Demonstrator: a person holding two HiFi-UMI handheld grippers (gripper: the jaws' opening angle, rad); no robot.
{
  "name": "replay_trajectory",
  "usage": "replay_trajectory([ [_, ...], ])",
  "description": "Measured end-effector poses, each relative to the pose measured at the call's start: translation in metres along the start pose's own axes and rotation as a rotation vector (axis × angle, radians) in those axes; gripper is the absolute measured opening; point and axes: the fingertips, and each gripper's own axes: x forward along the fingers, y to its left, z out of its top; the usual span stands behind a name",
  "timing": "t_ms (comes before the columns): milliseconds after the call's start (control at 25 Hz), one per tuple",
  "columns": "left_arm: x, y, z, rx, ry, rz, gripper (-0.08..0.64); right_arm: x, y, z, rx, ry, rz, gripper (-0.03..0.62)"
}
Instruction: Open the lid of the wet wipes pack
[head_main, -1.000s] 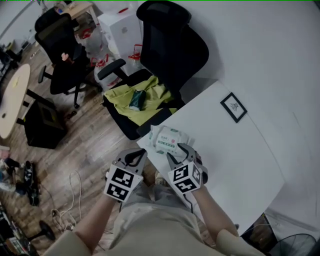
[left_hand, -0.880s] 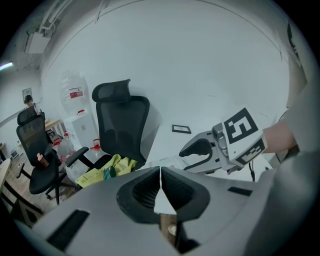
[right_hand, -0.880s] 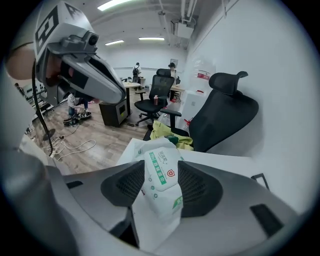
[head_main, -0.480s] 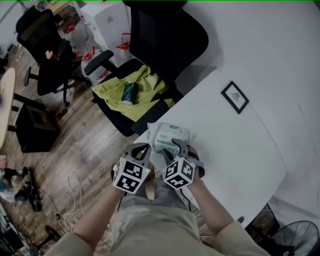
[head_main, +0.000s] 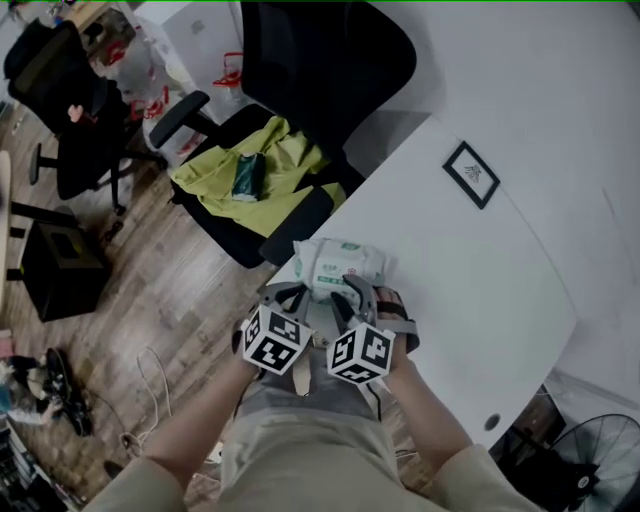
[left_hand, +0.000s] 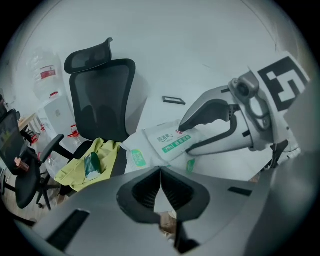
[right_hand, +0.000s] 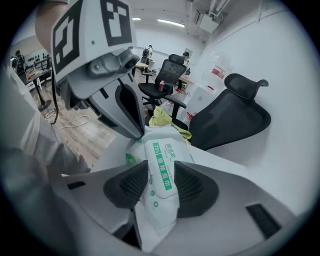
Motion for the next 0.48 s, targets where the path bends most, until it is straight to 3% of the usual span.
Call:
replay_trajectory([
  [120, 0.004, 0.000, -0.001, 0.019, 0.003, -0.024, 0.026, -0.001, -0.001, -0.001, -0.010, 0.018, -0.006, 0.153],
  [320, 0.002, -0.001, 0.000, 0.041, -0.003, -0.063, 0.026, 0.002, 0.010, 0.000, -0.138, 0.059, -0.004, 0.127],
  [480, 0.002, -0.001, 0.000, 0.022, -0.018, -0.072, 0.026, 0.004, 0.014, -0.002, -0.130, 0.078, -0.015, 0.103],
])
